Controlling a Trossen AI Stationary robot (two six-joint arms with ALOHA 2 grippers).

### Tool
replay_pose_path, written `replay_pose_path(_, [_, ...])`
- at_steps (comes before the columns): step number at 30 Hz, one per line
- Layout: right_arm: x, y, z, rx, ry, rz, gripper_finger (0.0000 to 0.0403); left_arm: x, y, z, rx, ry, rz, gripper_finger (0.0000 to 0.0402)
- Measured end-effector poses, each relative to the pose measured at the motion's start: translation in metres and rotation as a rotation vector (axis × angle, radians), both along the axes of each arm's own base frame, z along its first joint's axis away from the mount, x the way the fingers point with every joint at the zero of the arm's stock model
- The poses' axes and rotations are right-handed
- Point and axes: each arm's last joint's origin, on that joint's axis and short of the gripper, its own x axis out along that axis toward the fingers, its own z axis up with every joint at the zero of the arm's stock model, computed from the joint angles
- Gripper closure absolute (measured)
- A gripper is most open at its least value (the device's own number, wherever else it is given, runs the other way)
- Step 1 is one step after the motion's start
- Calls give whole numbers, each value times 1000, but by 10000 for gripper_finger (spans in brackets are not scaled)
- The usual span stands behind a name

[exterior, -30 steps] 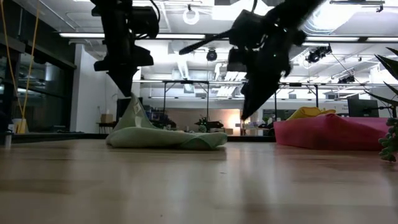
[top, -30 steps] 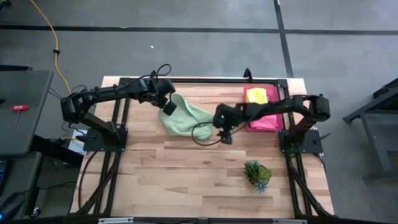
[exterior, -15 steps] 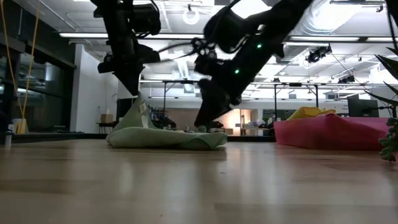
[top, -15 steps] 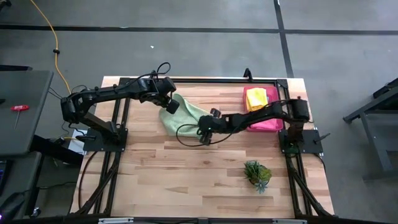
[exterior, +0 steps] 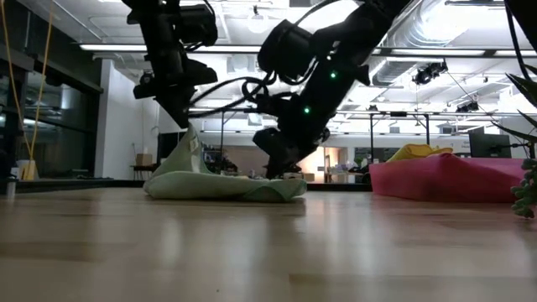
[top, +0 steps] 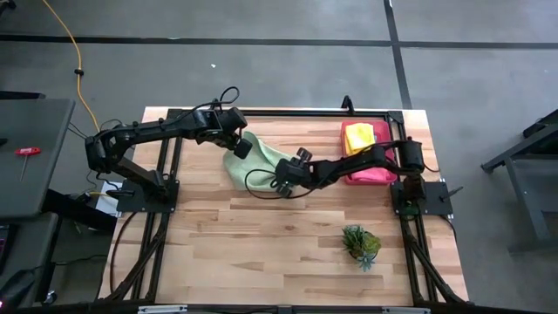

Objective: Fold microfiber towels
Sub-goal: Fold the light green microfiber cloth

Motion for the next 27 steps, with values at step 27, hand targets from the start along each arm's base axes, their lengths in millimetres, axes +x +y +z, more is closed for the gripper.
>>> replay_pose_path(27, [6, -6, -20, 135, -61, -63, 265, 0, 0, 0, 7, 12, -23, 401])
